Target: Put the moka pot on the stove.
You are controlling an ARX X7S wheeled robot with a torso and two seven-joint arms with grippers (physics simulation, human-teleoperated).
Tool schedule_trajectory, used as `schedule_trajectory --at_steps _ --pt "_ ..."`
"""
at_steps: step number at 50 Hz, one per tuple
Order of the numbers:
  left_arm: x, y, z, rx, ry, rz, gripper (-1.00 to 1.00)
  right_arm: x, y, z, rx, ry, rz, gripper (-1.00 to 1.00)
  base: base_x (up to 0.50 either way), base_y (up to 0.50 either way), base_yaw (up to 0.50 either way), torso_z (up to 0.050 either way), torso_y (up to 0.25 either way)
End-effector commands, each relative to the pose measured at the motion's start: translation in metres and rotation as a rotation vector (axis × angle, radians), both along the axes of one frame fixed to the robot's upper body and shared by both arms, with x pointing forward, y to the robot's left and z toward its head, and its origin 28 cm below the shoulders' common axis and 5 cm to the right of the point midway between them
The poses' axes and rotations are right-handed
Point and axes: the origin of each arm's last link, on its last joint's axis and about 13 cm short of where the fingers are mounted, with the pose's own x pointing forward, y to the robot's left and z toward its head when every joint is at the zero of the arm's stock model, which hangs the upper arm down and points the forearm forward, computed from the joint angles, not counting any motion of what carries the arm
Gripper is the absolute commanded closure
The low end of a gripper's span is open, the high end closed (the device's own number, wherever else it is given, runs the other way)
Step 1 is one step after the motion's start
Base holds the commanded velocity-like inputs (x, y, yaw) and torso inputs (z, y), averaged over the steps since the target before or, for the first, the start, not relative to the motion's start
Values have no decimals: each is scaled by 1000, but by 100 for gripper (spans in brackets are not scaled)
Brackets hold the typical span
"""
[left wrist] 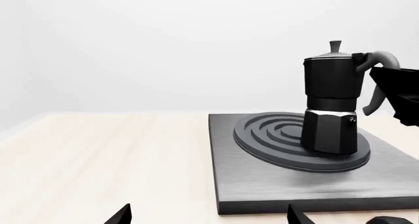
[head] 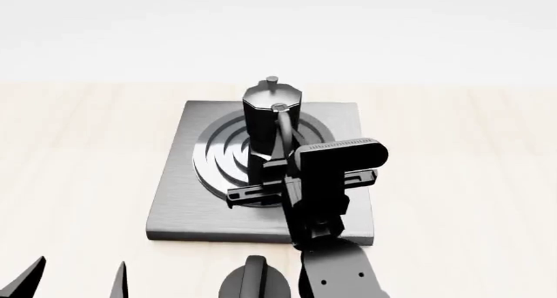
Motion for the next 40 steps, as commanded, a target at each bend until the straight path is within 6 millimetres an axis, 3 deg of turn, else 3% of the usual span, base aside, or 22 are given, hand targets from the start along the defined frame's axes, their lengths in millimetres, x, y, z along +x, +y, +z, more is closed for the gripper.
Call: schedule_trajectory --at_steps 1,40 --pt "1 1 0 -1 -36 20 -100 -16 -7 -32 -32 117 -20 100 11 0 3 -20 0" --pt "-3 1 0 0 -40 16 -100 -27 -7 -47 -63 130 -20 100 3 1 3 -1 0"
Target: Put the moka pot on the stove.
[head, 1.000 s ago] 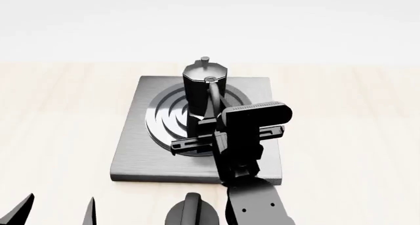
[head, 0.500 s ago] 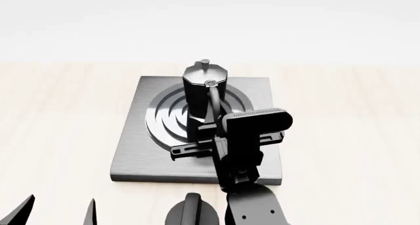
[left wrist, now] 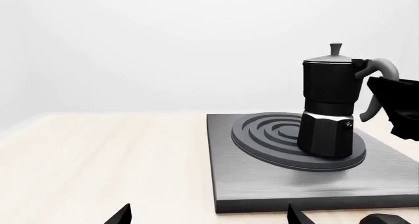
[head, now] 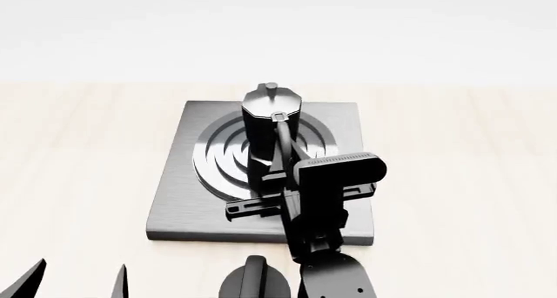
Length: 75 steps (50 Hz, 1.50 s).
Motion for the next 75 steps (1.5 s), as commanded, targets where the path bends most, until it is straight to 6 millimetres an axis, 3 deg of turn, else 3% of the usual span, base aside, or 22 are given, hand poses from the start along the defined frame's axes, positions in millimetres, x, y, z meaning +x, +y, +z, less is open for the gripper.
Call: schedule_trajectory --at_steps 1,3,4,24,36,65,75 --pt "1 2 1 1 -37 22 -100 -18 -8 -36 -60 138 -25 100 12 0 4 0 0" --pt "1 2 1 2 -36 21 -100 -19 -8 -37 -60 140 -28 100 0 1 2 0 0" --pt "1 2 1 2 -37 22 -100 -19 -8 -37 -59 140 -30 -100 0 0 4 0 0" --pt "2 2 1 5 -38 21 -100 -22 -9 -41 -59 134 -27 -100 0 0 0 0 0" --pt "3 2 3 4 -42 18 -100 -14 -8 -24 -22 -6 -6 -100 0 0 0 0 0" --pt "-2 2 4 3 -46 15 -100 -19 -12 -31 -13 -8 -21 -100 0 0 0 0 0" --pt "0 1 4 4 -47 14 -100 -21 -9 -26 -9 -111 -18 -100 0 0 0 0 0"
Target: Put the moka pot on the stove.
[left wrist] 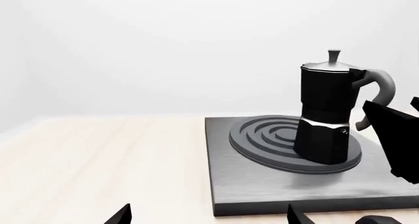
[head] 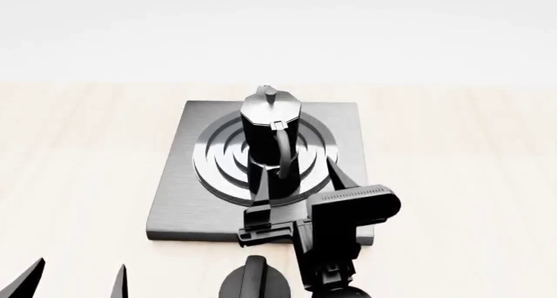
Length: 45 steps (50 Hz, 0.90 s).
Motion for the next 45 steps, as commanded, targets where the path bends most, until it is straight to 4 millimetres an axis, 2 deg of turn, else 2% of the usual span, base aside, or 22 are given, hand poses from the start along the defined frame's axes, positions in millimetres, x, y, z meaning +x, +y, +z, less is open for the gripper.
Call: schedule_trajectory --at_steps 1,16,32,45 --pt "2 1 0 -2 -38 21 -100 -3 3 0 3 -65 12 -100 0 0 0 0 0" --pt "0 1 1 -5 -39 20 -100 -9 4 1 -2 -131 1 -100 0 0 0 0 0" --pt "-1 2 1 -10 -39 18 -100 -30 1 21 2 -229 -29 -100 0 0 0 0 0" --pt "-1 2 0 -11 -39 18 -100 -40 1 26 -2 -266 -27 -100 0 0 0 0 0"
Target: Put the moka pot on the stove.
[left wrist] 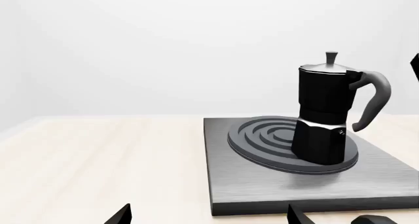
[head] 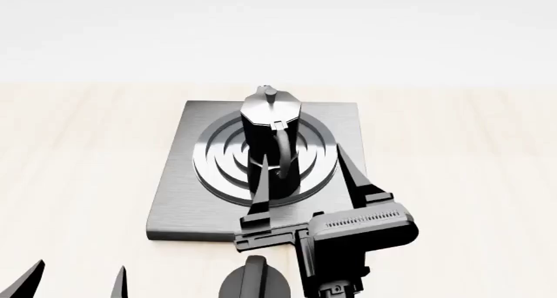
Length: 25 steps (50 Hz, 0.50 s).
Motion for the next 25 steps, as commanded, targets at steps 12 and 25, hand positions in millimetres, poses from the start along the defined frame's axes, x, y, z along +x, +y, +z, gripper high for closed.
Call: schedule_trajectory --at_steps 12,25 --pt "0 2 0 -2 -34 22 -100 -35 2 13 9 -108 26 -100 0 0 0 0 0" --pt "-1 1 0 0 -35 19 -100 -49 0 19 18 -160 25 -100 0 0 0 0 0"
